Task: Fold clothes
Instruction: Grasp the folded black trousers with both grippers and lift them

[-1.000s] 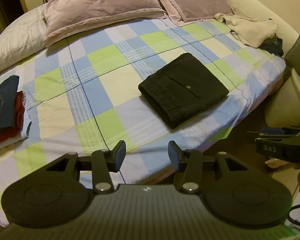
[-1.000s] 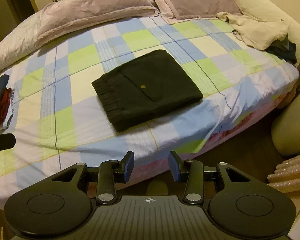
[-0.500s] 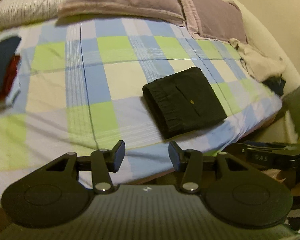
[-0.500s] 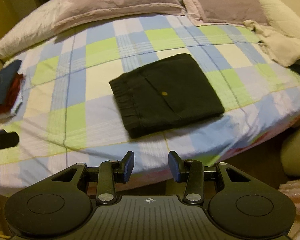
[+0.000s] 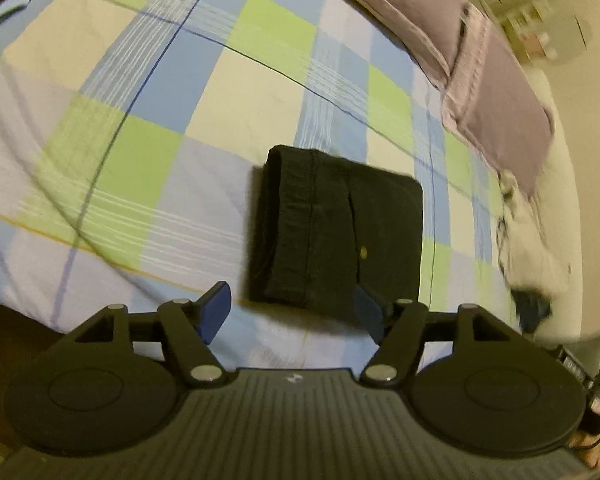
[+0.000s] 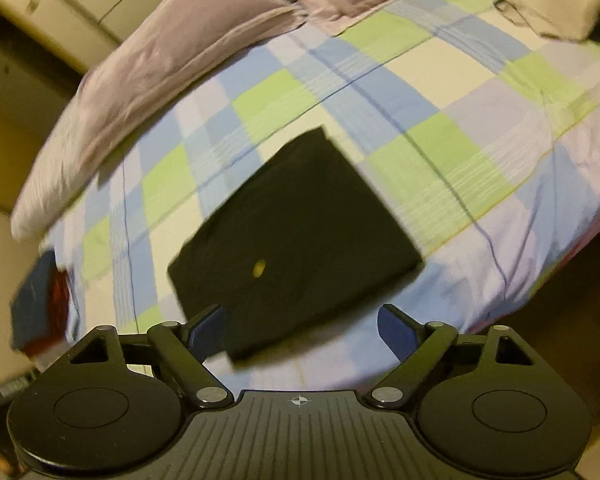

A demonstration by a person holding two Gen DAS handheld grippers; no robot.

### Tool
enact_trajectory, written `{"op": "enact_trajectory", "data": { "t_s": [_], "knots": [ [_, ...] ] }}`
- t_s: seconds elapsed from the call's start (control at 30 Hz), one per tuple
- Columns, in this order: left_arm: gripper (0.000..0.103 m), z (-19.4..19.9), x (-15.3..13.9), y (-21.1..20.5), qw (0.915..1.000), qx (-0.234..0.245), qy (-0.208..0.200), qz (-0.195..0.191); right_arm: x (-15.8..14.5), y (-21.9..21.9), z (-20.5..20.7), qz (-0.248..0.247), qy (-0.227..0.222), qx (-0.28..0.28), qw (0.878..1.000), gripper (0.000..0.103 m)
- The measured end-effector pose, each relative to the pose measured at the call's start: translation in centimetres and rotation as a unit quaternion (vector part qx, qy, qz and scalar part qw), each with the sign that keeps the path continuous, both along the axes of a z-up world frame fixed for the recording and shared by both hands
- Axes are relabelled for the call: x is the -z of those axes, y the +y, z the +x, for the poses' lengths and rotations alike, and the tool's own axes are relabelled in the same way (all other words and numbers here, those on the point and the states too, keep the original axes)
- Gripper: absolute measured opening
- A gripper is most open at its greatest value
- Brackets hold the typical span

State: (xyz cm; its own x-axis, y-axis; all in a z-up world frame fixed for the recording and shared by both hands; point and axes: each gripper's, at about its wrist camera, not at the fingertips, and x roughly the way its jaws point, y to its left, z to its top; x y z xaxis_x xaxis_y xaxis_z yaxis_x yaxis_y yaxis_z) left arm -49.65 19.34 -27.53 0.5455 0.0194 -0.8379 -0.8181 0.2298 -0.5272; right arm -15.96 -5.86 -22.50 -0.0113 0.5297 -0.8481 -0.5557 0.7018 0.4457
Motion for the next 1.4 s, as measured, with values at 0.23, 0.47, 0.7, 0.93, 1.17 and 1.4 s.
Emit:
{"op": "enact_trajectory", "data": {
  "t_s": [0.23,0.47,0.7,0.93,1.17,1.4],
  "knots": [
    [0.064,0.9,6.4,-1.1,0.9973,-0.054,-0.049,0.013,6.6,2.1,7.0,-0.025,0.057,-0.045,0.997,0.086],
    [0.064,0.8,13.6,-1.2,0.9883,-0.067,-0.137,0.013,12.4,2.7,10.4,0.01,0.066,-0.059,0.996,0.086],
    [0.071,1.9,17.5,-0.6,0.9752,-0.093,-0.201,-0.005,15.4,4.3,12.2,0.043,0.087,-0.097,0.991,0.086],
    [0.073,2.2,20.7,-0.1,0.9672,-0.135,-0.21,-0.049,16.8,6.7,12.4,0.045,0.09,-0.127,0.987,0.086],
    [0.076,3.2,21.9,1.5,0.9628,-0.132,-0.225,-0.073,18.2,8.1,13.1,0.036,0.095,-0.137,0.985,0.086],
    [0.078,5.4,21.1,2.2,0.9694,-0.105,-0.211,-0.07,19.7,8.8,14.6,0.055,0.128,-0.129,0.982,0.086]
  ]
}}
